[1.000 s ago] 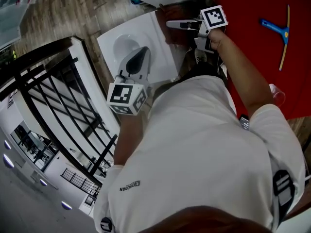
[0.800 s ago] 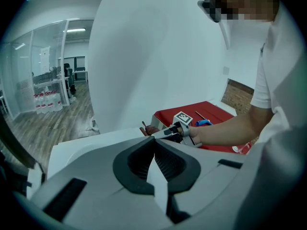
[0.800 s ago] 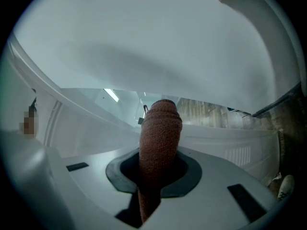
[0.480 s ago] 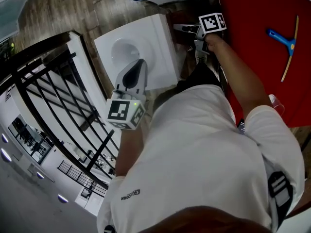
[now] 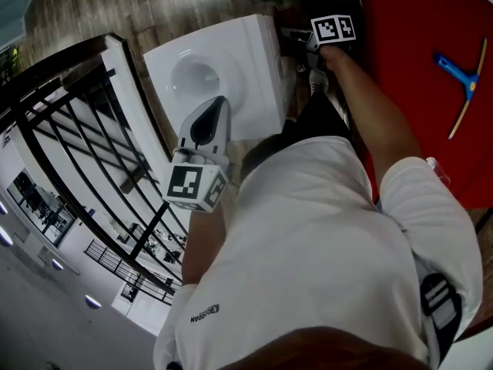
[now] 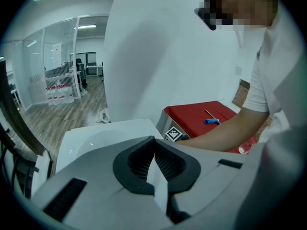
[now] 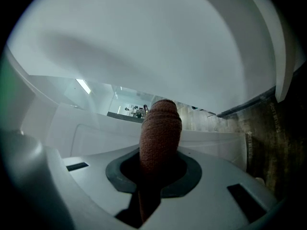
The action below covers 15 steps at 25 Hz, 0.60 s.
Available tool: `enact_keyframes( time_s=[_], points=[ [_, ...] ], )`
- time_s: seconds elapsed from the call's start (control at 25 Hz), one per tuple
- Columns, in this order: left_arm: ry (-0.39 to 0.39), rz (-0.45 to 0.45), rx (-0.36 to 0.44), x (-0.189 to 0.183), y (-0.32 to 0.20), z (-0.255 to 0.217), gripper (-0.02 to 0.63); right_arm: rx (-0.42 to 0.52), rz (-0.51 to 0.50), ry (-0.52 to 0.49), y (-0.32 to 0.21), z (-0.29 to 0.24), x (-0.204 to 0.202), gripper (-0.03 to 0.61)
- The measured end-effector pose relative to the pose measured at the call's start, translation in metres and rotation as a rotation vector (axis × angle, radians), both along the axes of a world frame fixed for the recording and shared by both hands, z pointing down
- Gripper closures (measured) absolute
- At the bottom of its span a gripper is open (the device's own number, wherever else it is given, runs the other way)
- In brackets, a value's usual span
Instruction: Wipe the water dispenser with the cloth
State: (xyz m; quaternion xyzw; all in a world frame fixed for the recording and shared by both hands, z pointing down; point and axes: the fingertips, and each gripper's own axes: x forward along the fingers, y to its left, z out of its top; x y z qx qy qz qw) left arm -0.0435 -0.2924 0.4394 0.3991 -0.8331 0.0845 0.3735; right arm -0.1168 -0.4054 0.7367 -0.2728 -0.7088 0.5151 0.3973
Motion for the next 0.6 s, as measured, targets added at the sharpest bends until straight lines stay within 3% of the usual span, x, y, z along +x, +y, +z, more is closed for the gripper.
enact_keyframes(
  time_s=[0.16, 0.4, 0.6],
  points=[
    [0.0, -0.018, -0.003, -0.001, 0.005, 0.001, 0.621, 0.062, -0.001, 0.034, -0.005, 0.023, -0.002, 0.515],
    [-0.013, -0.062, 0.005, -0.01, 0.02, 0.0, 0.621, 0.232, -0.021, 0.095, -0.011, 0.064, 0.001, 0.515],
    [-0.027, -0.067, 0.017, -0.007, 0.027, -0.007, 0.621, 0.315, -0.013, 0.109, -0.015, 0.065, 0.004, 0.515]
  ],
)
